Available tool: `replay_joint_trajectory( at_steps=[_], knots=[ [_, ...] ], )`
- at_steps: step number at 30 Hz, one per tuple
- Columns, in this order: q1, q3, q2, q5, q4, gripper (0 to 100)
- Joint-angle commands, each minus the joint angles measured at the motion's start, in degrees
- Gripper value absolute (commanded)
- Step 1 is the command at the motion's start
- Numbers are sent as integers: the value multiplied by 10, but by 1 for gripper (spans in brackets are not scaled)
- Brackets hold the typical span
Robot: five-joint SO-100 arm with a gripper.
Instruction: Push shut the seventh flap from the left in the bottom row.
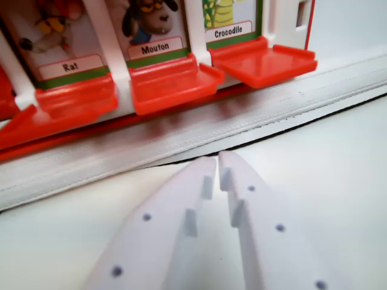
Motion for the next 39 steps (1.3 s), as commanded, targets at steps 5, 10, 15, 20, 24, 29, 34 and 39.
replay_joint_trajectory(
  at_steps=[5,10,15,20,24,29,34,39],
  knots=[
    [-19,-91,-26,9,-12,0],
    [-24,-123,-52,10,-13,0],
    [-23,-149,-63,4,-21,0],
    [-20,-161,-69,4,-23,0],
    [-22,-178,-81,4,-25,0],
    [-30,-206,-101,4,-25,0],
    [-39,-237,-124,4,-25,0],
    [-49,-270,-150,4,-24,0]
  ],
)
